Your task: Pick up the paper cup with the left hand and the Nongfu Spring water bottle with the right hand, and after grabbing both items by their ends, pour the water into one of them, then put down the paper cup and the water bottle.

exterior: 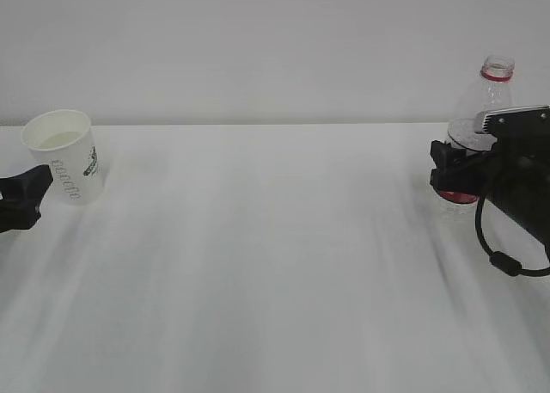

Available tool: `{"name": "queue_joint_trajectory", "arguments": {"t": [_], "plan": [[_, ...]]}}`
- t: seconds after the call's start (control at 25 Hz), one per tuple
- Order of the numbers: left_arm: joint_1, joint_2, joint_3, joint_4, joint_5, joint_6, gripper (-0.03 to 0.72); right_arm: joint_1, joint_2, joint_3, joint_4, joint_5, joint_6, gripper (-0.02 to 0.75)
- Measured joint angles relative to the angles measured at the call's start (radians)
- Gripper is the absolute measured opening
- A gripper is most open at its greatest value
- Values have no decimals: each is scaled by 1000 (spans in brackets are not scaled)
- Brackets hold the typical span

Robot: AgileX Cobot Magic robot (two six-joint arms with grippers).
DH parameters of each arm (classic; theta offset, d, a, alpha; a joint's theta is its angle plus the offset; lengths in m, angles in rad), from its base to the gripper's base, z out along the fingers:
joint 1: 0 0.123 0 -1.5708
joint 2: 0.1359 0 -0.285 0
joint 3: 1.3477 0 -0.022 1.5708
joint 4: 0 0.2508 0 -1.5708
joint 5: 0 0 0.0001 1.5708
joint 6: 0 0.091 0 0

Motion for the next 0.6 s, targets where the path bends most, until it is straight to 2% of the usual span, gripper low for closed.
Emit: {"name": "queue_joint_trajectory", "arguments": {"t": [0.44,0.6], "plan": [[0,0,0,0,0,8,595,0,2,4,-5,-14,0,538],[0,0,0,0,0,10,594,0,2,42,-2,-85,0,558]]}}
